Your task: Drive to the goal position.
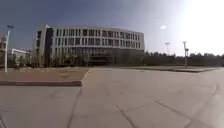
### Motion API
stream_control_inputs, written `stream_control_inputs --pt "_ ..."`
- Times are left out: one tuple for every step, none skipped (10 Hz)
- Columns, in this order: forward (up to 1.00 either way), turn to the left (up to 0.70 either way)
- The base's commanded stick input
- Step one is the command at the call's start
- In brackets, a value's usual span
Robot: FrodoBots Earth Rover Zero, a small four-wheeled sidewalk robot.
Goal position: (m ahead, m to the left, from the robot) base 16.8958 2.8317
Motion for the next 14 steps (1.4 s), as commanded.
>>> stream_control_inputs --pt "0.70 0.00" --pt "0.70 0.00" --pt "0.70 0.00" --pt "0.70 0.00" --pt "0.70 0.00" --pt "0.70 0.00" --pt "0.70 0.00" --pt "0.70 0.00" --pt "0.70 0.00" --pt "0.70 0.00" --pt "0.70 0.00" --pt "0.70 0.00" --pt "0.70 0.00" --pt "0.70 0.00"
